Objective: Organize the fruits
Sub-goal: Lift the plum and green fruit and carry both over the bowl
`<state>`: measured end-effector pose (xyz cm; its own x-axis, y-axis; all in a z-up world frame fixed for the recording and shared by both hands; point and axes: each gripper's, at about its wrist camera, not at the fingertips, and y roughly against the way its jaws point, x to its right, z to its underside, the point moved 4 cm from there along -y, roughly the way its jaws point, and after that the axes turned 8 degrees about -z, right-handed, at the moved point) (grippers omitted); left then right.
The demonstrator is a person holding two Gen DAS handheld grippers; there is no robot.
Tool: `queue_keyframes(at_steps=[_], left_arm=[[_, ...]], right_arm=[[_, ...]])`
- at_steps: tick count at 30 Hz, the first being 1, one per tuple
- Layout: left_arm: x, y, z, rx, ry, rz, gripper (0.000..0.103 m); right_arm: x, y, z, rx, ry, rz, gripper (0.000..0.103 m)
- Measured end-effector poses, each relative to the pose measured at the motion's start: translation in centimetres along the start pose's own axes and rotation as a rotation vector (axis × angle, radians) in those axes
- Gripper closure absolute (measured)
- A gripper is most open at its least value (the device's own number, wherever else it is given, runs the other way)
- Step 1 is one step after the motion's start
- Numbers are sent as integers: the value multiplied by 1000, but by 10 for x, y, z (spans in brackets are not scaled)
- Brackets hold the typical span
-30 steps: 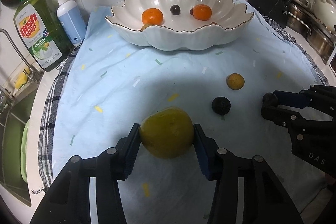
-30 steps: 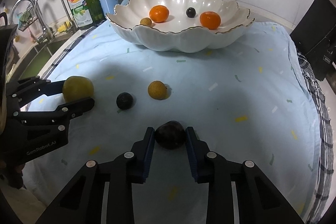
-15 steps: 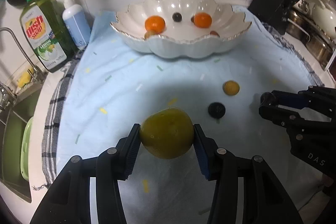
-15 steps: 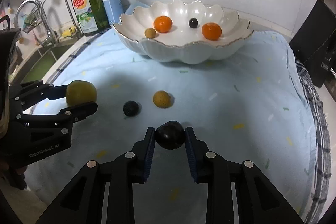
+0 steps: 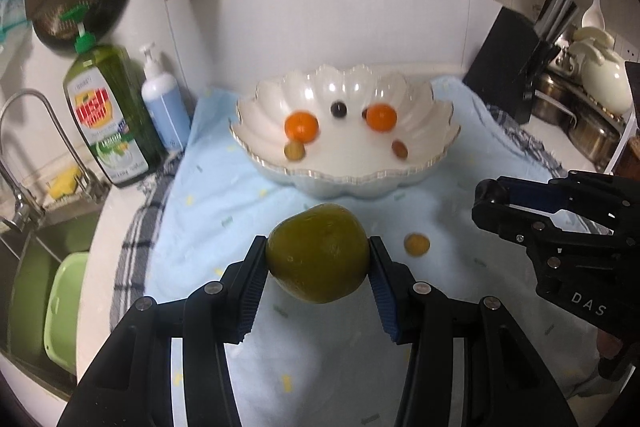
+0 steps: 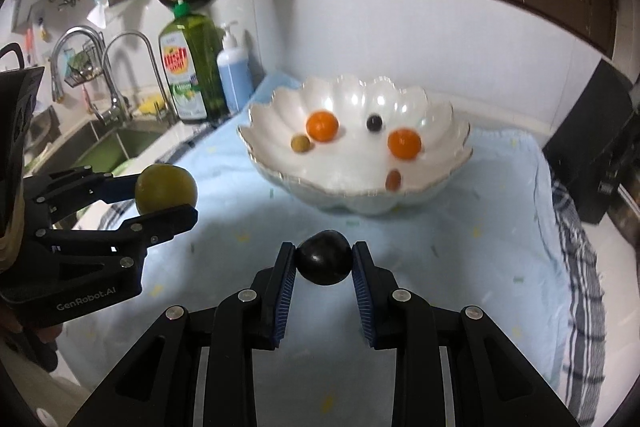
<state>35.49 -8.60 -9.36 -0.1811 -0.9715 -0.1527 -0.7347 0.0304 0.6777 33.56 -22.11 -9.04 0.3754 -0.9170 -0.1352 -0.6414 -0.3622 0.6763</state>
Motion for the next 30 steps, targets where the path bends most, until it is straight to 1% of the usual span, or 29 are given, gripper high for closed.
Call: queue_keyframes(at_steps=[7,11,16,23,27,30], left_arm=[[-3,4,-22,62,17,-8,55],[-4,1,-37,93,17,-14,55],[-4,-6,-57,123,24,-13,55],[-1,-22,-80,145,13,-10,55],[2,-39,-91,131,6,-1,55],[6,-57,-97,110,-5,-7,55]], right_arm=[[5,7,-24,71,17,8,73],[8,8,-41,124,45,32,73],[16,5,-60,156,62,56,73],[35,-14,-79,157,60,72,73],[48,-32,-87,120,52,87,73],[57,-47,-92,83,49,78,73]])
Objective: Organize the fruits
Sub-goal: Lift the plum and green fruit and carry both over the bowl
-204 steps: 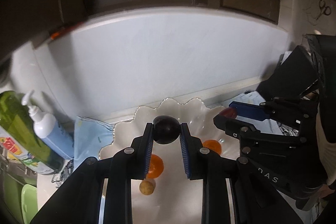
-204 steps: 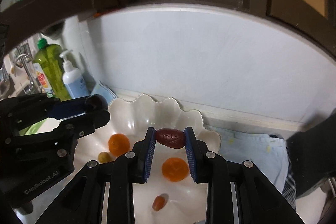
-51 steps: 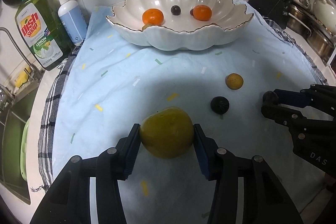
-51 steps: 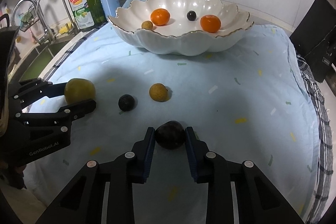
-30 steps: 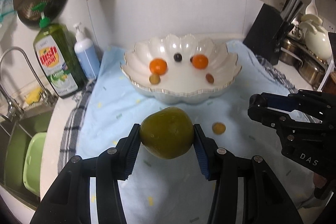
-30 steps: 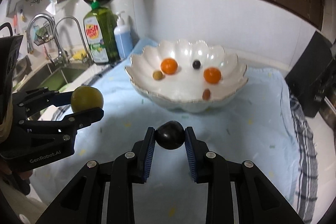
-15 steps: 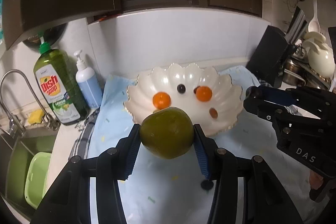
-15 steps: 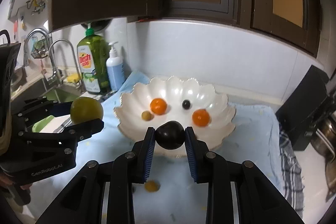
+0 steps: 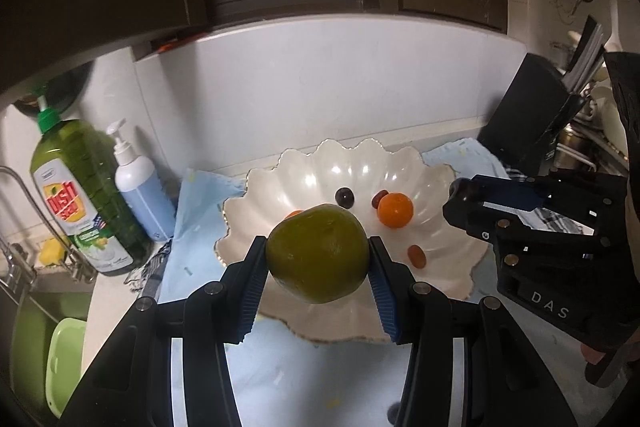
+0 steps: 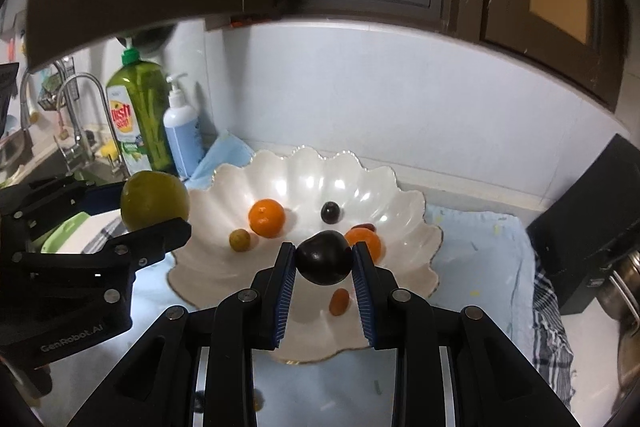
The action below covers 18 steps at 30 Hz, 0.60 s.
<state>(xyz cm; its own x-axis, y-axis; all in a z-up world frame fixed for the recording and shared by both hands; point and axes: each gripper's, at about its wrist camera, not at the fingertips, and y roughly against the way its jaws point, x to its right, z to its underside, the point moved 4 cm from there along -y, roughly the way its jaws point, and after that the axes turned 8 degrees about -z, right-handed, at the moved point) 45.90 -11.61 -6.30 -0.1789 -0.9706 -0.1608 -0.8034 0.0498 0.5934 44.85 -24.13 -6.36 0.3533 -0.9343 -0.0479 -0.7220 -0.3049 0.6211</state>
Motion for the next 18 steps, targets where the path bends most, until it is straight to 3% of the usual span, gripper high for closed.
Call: queue_keyframes(at_steps=[8,12,18], left_arm=[[13,-49,-2,-96,-25,14,55],[20,-69,-2,-149,-18,58,55],[27,-93,0,-224,-23,59,55]], right_arm=[[25,-46,3,-118,-14,2,73],[34,-62,5,-155,-18,-1,73],[45,-77,9,-196,-23,-3,73]])
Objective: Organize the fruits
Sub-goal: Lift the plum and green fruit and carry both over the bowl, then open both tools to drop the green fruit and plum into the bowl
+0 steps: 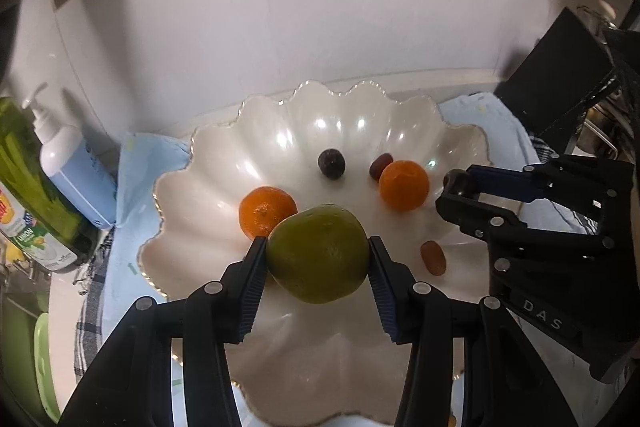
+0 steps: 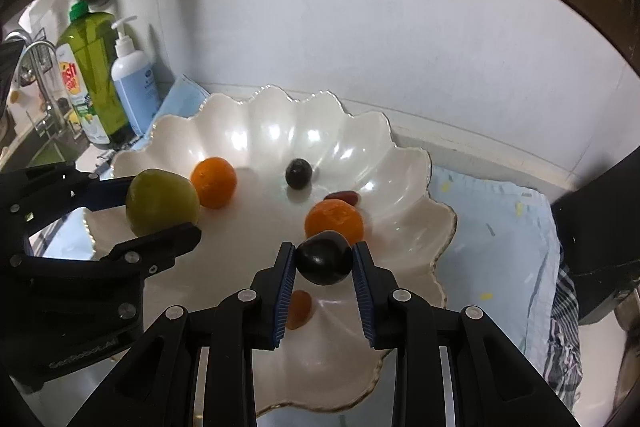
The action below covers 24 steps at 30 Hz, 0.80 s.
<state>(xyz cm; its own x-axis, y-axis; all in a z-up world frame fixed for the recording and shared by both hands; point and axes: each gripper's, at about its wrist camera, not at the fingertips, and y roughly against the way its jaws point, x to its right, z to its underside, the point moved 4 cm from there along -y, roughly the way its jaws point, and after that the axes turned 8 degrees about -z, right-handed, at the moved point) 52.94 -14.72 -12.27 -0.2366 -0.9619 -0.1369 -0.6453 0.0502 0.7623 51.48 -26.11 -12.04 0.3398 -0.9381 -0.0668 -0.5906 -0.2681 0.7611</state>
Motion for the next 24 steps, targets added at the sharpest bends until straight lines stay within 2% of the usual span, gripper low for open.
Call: queue_keyframes(at_steps=[10,11,12,13,14,15,16,24], left_arm=[[2,-15,0,-56,-5,-1,54],[2,-14,-1,-51,-6,-4,53],[1,-13,-2,-42,-8,-17,46],[0,-10,-3,-28,-14,-36,40],[-1,-8,-4,-19,-18,-49,39],[-3,-6,-5,-11,-24,-74,38],[-5,-4,-5,-9,-27,-93,38],[-21,18,-5,45,-8,-165,32]], right_arm=[[9,-17,1,-44,-16,-13,72],[8,-17,1,-44,-15,-13,72],[8,-17,1,-46,-16,-16,72],[8,-17,1,-47,-20,-20,69],[8,-17,1,-45,-24,-23,64],[8,-17,0,-41,-26,-23,52],[8,-15,-1,-30,-29,-16,49],[7,7,-3,27,-26,10,49]])
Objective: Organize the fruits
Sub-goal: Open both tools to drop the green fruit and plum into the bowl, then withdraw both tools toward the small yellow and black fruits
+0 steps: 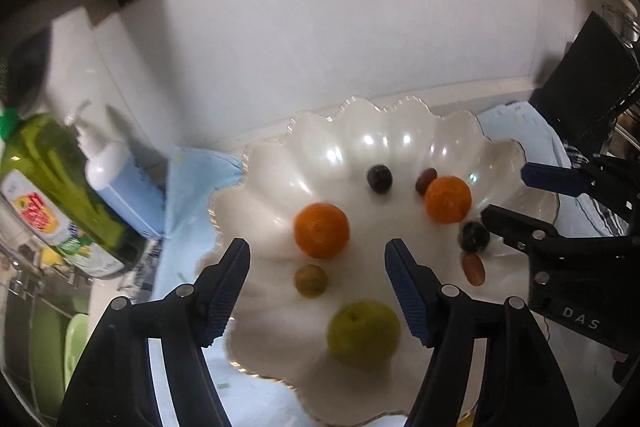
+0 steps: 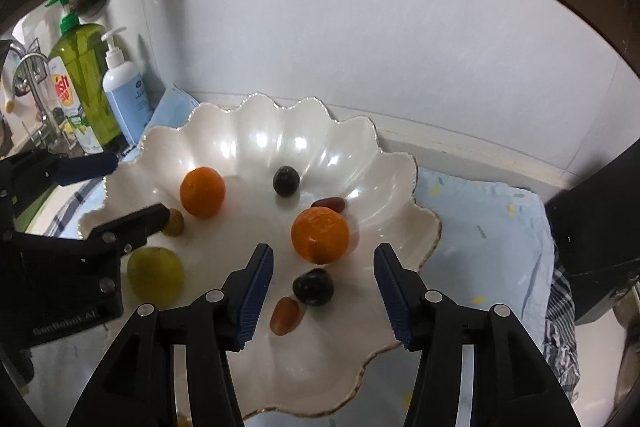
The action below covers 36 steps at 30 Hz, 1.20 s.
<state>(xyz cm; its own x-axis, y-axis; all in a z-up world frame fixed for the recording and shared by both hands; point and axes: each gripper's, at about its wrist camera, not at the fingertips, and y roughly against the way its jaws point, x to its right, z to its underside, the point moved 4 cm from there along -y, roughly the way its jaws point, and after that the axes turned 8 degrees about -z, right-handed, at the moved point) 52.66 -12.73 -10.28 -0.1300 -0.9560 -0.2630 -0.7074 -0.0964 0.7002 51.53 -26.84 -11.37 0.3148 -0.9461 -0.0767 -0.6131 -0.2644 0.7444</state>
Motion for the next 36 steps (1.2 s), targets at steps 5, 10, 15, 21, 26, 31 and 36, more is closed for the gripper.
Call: queue_keyframes(at_steps=[5,10,15,21,26,31,36], left_arm=[[-11,24,-2,57,17,-27,24],[-21,50,-2,114,31,-50,17],[-29,72,4,141,61,-41,15],[-33,92,10,160,73,-27,14],[-36,109,15,187,71,-37,13],[-38,122,26,202,52,-30,13],[-39,132,41,207,23,-38,13]], right_arm=[[-5,21,-2,45,-3,-3,49],[-12,46,-6,102,3,-6,49],[-25,68,-5,149,31,-19,49],[-40,90,-1,189,57,-30,49],[-49,105,3,218,68,-32,49],[-57,117,10,228,85,-36,49],[-65,125,17,234,121,-18,49]])
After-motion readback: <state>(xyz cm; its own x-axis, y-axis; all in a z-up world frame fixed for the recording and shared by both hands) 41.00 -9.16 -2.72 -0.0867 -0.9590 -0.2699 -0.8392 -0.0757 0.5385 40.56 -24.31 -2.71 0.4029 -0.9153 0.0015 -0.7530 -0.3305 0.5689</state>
